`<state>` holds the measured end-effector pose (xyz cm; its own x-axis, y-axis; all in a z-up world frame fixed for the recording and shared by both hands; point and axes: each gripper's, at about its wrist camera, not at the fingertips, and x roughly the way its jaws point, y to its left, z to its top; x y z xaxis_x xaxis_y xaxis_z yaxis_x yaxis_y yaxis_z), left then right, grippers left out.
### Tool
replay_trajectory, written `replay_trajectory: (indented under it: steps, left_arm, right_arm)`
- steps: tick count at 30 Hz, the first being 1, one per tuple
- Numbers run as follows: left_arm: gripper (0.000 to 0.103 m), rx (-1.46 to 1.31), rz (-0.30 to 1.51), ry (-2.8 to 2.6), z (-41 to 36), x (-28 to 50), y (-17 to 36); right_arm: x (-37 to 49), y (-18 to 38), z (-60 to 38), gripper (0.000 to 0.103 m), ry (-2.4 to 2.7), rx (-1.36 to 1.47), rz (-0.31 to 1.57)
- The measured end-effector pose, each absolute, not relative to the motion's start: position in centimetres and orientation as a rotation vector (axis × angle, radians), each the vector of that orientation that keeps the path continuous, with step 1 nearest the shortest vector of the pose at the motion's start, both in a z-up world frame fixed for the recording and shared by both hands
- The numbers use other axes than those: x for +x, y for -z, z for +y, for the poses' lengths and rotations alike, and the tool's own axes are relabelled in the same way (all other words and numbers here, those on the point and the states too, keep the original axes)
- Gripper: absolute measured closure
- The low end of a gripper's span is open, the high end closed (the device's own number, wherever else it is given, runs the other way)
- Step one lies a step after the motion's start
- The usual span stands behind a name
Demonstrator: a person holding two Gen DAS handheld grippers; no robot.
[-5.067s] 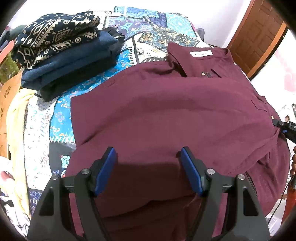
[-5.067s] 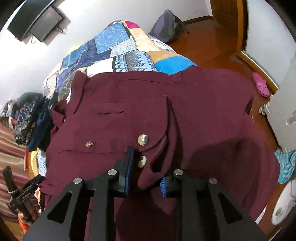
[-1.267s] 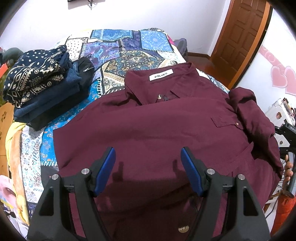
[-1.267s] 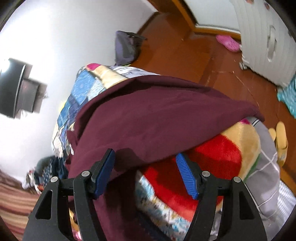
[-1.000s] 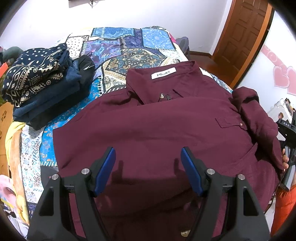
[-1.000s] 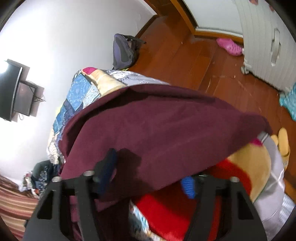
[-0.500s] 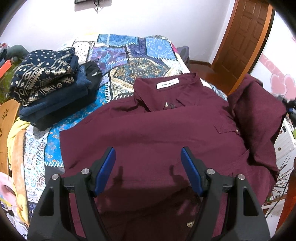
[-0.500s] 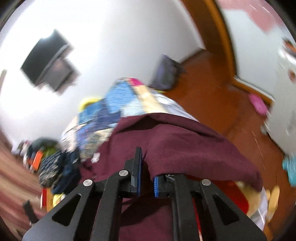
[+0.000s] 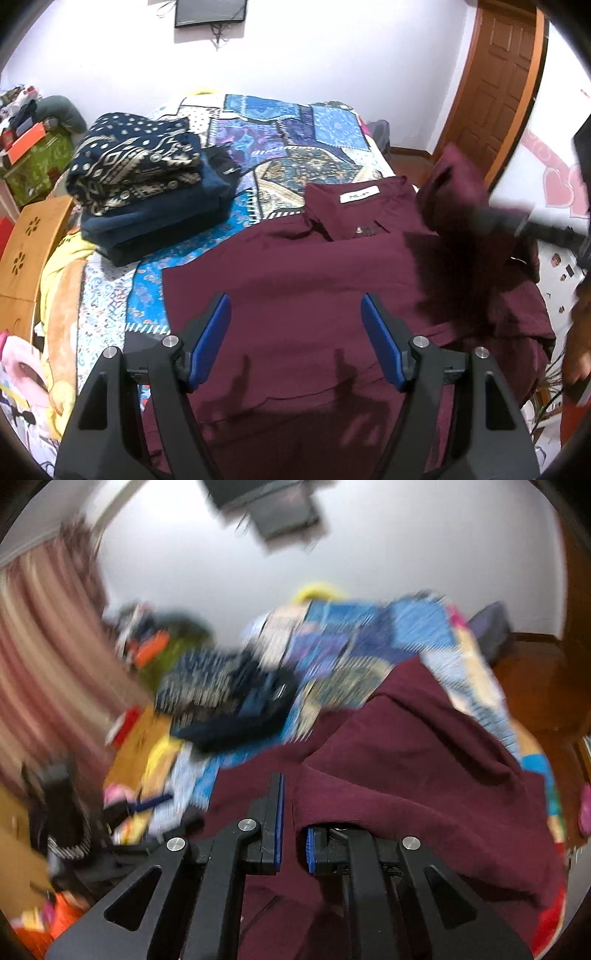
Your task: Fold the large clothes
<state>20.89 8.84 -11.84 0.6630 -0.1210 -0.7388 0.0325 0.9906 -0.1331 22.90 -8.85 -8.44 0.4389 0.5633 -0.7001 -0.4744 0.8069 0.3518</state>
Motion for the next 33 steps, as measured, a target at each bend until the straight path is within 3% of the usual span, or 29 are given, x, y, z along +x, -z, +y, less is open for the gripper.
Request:
replay_trajectory:
  steps: [4, 8, 15, 20, 24, 33]
  left_arm:
    - [0.031, -0.140, 0.857, 0.065, 9.9, 20.6, 12.4]
    - [0.031, -0.145, 0.868, 0.057, 10.2, 20.3, 12.9]
    - [0.031, -0.116, 0.871, 0.066, 8.9, 20.8, 12.5]
    - [0.031, -0.044, 0.835, 0.098, 6.1, 21.1, 10.9]
    - [0.020, 0.014, 0.811, 0.148, 3.1, 21.6, 9.9]
    - [0.019, 0.182, 0.801, 0.306, -6.0, 23.6, 9.9]
  right_arm:
    - [23.9, 13.7, -6.3, 0.092, -0.685, 0.085, 1.103]
    - [23.0, 15.5, -5.3, 0.091, -0.664, 0.019, 1.201]
    - [21.0, 12.6, -7.8, 0.064, -0.652, 0.001, 1.108]
    - [20.3, 10.0, -11.8, 0.062, -0.565, 0.069, 0.977]
    - [20.0, 8.4, -15.8, 0.054, -0.436, 0.101, 0.885]
    - [19.5, 8.3, -24.5, 0.054, -0.171, 0.178, 0.835]
